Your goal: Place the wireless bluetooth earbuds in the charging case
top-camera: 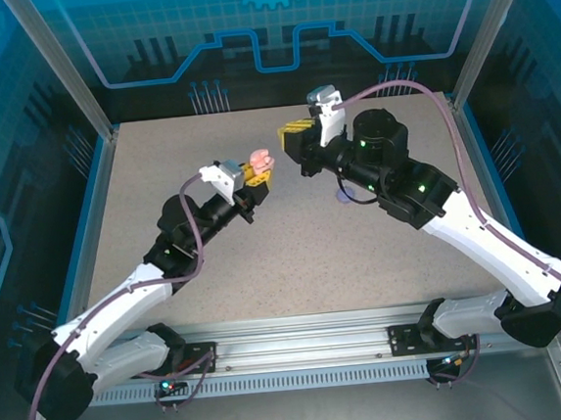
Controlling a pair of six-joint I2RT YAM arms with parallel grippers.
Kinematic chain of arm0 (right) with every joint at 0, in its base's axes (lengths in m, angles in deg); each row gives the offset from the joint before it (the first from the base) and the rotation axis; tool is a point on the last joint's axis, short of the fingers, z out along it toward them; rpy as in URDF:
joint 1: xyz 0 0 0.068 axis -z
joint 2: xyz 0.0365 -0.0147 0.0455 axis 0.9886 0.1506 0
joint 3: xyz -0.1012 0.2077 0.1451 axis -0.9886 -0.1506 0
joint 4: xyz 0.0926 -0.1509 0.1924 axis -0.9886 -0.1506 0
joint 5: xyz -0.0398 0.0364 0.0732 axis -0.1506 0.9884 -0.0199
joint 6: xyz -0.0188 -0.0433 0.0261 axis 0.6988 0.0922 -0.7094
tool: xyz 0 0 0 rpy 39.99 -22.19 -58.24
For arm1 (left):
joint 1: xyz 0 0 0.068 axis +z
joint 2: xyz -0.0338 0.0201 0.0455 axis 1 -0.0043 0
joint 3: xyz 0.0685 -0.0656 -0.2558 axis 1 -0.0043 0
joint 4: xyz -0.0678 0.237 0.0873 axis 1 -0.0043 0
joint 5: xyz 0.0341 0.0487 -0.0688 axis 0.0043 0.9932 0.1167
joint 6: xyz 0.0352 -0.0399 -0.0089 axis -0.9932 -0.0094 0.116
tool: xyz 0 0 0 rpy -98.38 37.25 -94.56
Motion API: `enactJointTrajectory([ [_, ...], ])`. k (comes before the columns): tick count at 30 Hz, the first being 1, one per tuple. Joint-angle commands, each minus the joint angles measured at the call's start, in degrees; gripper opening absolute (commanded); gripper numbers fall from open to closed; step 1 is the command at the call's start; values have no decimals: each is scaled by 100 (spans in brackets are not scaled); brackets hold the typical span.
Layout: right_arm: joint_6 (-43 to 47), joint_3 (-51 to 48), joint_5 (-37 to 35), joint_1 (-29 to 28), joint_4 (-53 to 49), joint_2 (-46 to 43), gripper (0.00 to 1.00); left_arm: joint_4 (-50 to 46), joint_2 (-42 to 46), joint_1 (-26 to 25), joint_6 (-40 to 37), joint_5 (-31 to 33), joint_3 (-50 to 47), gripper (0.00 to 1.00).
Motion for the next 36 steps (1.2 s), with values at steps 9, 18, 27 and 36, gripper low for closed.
enactJointTrajectory([
  [9,49,-550,639,-84,1016,6,14,411,-400,-59,-181,26,544,0],
  [18,60,-803,760,-77,1300,137,13,413,-477,-59,-189,-7,664,0],
  [27,8,-760,782,-30,1282,315,13,375,-462,-61,-198,-18,696,0],
  [36,-88,-807,759,101,1301,404,12,336,-414,-68,-223,-27,706,0],
])
